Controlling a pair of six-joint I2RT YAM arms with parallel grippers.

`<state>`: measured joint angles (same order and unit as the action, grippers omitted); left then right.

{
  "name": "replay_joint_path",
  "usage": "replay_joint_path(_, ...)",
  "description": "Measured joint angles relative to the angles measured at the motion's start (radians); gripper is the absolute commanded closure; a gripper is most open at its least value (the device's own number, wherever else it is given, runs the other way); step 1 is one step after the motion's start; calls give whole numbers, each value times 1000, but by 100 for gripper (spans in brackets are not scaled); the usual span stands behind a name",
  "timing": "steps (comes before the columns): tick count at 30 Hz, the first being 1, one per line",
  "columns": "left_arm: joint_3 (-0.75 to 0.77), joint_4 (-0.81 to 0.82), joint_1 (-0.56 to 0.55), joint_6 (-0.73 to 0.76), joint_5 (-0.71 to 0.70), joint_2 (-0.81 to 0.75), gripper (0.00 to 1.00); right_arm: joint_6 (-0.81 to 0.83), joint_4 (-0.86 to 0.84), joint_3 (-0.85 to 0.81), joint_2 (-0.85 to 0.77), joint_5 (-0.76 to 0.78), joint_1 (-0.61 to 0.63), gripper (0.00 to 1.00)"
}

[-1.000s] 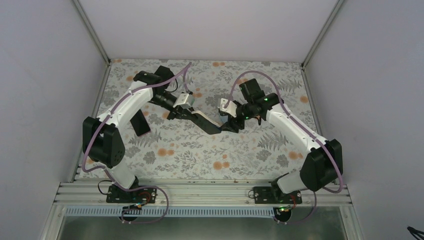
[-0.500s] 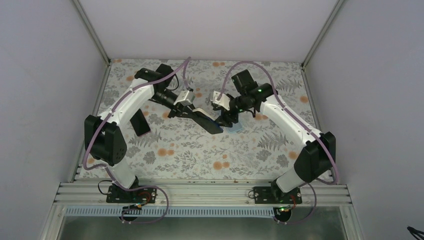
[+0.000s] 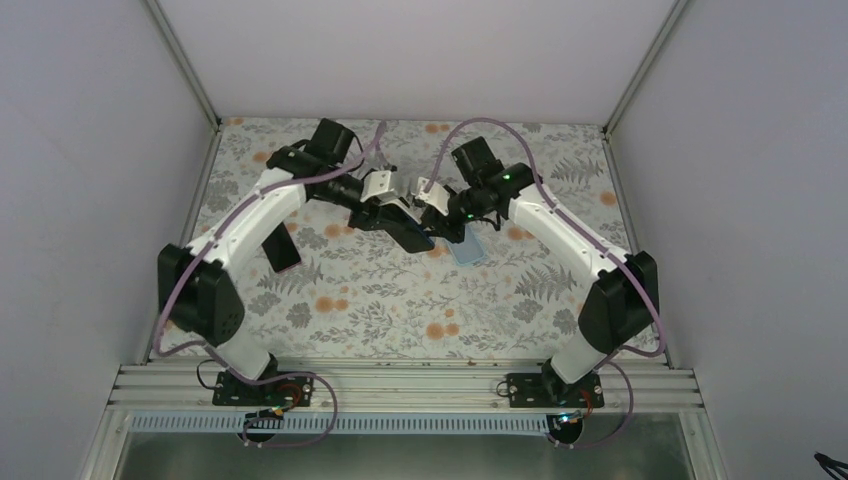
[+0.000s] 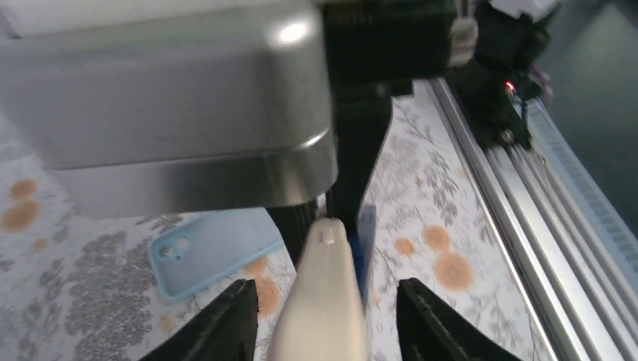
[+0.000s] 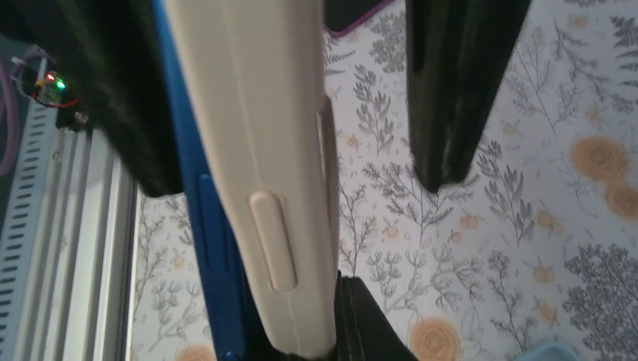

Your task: Take the phone out of the phone case

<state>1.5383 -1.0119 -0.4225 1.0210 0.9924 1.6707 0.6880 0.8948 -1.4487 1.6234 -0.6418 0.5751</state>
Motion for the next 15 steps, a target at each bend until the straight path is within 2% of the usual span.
replay_joint_path(2, -70, 138, -13, -89, -38, -76, 38, -9, -20, 4, -6, -29, -9, 96)
replay_joint_path(9, -213, 486, 34, -265, -163, -249, 35, -62, -115, 8, 0, -136, -88, 97)
replay_joint_path(15, -342, 691, 27, -331, -339, -337, 30, -117, -109, -149, 168, -158, -105, 96)
